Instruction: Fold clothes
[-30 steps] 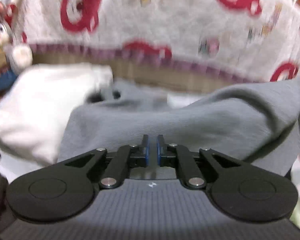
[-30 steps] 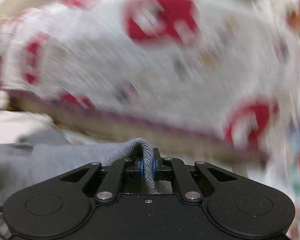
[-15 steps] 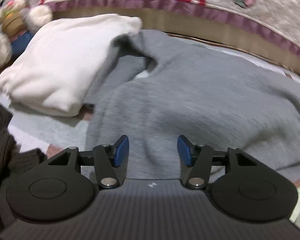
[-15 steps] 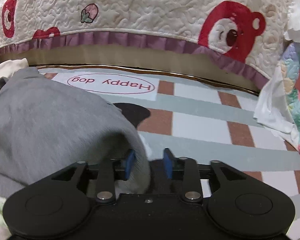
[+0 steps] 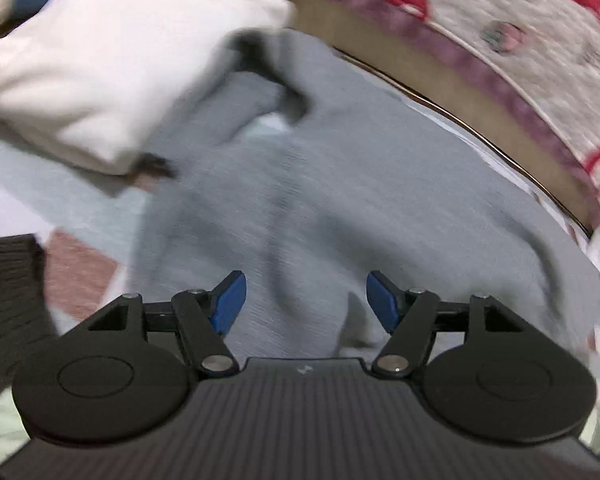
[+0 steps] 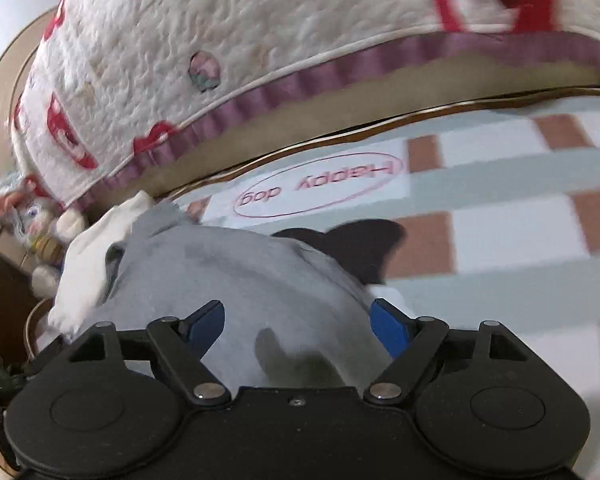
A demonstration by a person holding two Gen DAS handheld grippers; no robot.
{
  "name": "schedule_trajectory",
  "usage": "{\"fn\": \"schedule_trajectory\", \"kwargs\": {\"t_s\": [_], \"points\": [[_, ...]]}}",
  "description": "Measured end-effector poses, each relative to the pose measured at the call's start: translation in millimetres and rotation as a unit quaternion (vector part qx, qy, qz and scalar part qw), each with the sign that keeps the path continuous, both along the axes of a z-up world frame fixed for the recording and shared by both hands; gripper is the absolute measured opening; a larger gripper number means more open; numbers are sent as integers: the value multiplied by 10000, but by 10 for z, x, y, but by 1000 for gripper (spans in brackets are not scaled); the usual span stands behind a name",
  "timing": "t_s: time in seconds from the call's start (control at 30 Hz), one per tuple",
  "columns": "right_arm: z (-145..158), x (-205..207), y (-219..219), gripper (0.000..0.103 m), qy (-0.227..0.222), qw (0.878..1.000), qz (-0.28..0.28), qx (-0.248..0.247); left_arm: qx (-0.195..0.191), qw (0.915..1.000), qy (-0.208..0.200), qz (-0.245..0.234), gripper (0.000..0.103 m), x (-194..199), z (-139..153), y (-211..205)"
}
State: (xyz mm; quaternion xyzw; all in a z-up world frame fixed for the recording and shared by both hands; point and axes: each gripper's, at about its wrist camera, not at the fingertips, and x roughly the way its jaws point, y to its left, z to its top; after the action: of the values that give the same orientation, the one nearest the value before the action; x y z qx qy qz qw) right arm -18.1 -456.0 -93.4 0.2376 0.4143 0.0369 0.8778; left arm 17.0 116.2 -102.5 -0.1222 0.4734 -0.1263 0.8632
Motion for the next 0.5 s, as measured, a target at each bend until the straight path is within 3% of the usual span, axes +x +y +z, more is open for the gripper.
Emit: {"fn": "schedule_trajectory", "kwargs": {"t_s": [0.13,0.2,0.23,0.27,0.4,0.5], "points": [[-255,445,168,84,307,9990,330,-21,134,9996,-156,202,66,-25,26,41],[-310,460,330,51,165,9980,570,235,159,9991,-198,330,66,-21,36,92],[-337,467,411,28,94,9969,690,363,171,9988,-219,394,66,-20,42,117],[-351,465,496,20,27,9954,819,490,183,9985,-239,457,66,-18,47,142],[-106,237,938,16,-125,9833,1536,968,232,9966,-368,706,66,-11,88,247],[-7,18,1289,12,95,9679,2161,1283,194,9958,-382,810,66,14,94,311]]}}
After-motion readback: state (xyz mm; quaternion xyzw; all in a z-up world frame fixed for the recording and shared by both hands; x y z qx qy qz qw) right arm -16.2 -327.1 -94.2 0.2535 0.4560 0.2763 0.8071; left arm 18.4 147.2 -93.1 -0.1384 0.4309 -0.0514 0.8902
